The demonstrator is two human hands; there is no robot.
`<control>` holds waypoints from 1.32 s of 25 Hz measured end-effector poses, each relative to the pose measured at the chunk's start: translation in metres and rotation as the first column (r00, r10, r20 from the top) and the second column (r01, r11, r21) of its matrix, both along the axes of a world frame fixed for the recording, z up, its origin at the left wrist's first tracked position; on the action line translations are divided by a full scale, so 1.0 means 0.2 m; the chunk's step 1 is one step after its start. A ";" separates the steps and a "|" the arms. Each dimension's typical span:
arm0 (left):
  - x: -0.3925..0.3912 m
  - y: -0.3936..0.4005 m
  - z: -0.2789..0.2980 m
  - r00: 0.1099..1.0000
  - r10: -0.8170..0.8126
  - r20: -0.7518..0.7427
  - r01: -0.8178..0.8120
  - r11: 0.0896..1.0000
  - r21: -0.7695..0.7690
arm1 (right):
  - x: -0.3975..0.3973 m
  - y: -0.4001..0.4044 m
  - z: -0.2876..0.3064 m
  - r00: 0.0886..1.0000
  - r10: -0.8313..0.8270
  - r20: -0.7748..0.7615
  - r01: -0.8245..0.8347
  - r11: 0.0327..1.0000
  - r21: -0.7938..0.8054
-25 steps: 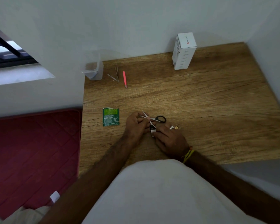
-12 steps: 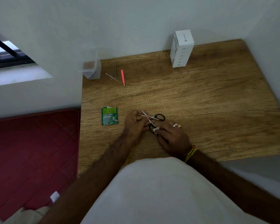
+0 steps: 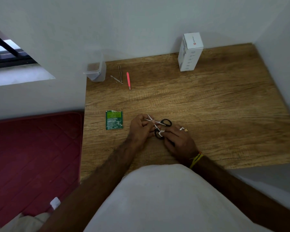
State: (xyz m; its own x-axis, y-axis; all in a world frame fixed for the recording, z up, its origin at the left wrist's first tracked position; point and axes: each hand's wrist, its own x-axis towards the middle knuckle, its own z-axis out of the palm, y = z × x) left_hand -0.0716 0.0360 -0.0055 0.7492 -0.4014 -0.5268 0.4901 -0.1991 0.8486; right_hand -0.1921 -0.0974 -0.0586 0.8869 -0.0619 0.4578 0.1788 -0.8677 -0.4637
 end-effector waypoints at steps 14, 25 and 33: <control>0.01 0.01 -0.01 0.999 -0.021 0.028 0.021 1.000 0.008 | 0.08 0.06 0.03 0.996 -0.061 0.060 0.066 0.995 -0.071; 0.01 0.00 -0.01 1.000 0.001 0.016 -0.001 1.000 0.014 | 0.07 0.05 0.04 0.997 -0.045 0.061 0.049 0.997 -0.059; 0.00 0.00 -0.01 1.000 0.003 0.001 -0.003 1.000 -0.013 | 0.03 0.04 0.03 0.999 -0.017 0.028 0.020 0.994 -0.111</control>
State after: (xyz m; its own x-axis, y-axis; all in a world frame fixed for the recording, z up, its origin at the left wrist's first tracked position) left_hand -0.0710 0.0363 -0.0072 0.7510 -0.4063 -0.5205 0.4894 -0.1866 0.8518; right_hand -0.1865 -0.0886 -0.0527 0.8735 -0.0254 0.4861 0.1733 -0.9170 -0.3593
